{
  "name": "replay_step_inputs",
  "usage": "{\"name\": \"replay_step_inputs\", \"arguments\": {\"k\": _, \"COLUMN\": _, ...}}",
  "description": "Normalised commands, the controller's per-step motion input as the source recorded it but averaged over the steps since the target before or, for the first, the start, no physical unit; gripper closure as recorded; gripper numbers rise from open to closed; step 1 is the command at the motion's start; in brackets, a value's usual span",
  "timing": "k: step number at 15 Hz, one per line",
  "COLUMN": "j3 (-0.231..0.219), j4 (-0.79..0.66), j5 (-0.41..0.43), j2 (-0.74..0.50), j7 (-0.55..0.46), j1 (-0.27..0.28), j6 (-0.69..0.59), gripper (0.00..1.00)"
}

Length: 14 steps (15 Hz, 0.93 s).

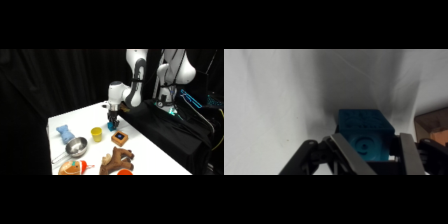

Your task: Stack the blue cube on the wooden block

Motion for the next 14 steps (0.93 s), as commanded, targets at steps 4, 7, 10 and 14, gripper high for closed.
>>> {"name": "replay_step_inputs", "arguments": {"k": 4, "j3": -0.319, "j4": -0.01, "j5": -0.204, "j2": -0.13, "j7": 0.22, "j1": 0.277, "j6": -0.08, "gripper": 0.76}}
{"name": "replay_step_inputs", "arguments": {"k": 7, "j3": -0.293, "j4": -0.08, "j5": -0.238, "j2": -0.43, "j7": 0.22, "j1": 0.304, "j6": -0.43, "gripper": 0.76}}
{"name": "replay_step_inputs", "arguments": {"k": 10, "j3": -0.18, "j4": -0.07, "j5": -0.315, "j2": -0.55, "j7": 0.3, "j1": 0.245, "j6": -0.53, "gripper": 0.76}}
{"name": "replay_step_inputs", "arguments": {"k": 14, "j3": 0.043, "j4": 0.0, "j5": -0.293, "j2": -0.47, "j7": 0.3, "j1": 0.081, "j6": -0.49, "gripper": 0.76}}
